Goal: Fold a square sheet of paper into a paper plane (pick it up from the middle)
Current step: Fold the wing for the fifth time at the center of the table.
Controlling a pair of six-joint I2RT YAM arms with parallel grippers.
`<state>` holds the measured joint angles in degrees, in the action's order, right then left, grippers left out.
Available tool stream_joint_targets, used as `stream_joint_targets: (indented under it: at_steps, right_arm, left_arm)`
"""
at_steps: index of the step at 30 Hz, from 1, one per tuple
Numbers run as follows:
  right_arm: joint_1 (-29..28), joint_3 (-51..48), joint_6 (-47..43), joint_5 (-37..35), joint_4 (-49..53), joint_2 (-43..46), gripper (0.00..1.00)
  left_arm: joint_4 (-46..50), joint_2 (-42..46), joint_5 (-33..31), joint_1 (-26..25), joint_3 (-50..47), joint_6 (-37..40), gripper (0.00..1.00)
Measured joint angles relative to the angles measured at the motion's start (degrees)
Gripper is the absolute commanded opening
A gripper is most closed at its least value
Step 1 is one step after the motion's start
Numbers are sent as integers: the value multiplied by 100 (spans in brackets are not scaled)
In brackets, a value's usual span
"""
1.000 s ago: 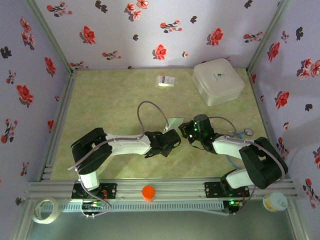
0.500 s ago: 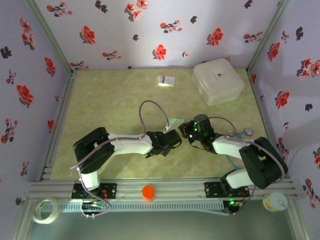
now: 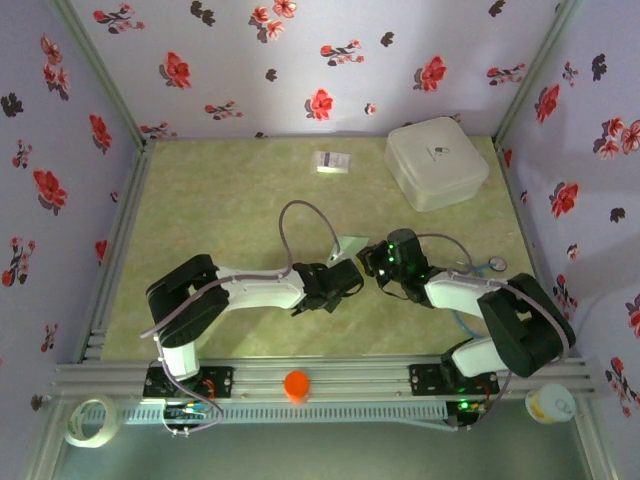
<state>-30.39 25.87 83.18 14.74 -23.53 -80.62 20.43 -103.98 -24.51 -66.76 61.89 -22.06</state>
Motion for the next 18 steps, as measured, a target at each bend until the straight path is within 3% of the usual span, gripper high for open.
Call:
stream_joint_targets:
  at_steps: [8, 18]
  right_arm:
    - [0, 0, 2, 2, -13, -55, 0]
    - [0, 0, 2, 2, -22, -55, 0]
  left_arm:
    - [-48, 2, -2, 0, -2, 31, 18]
    - [-48, 2, -17, -7, -2, 42, 19]
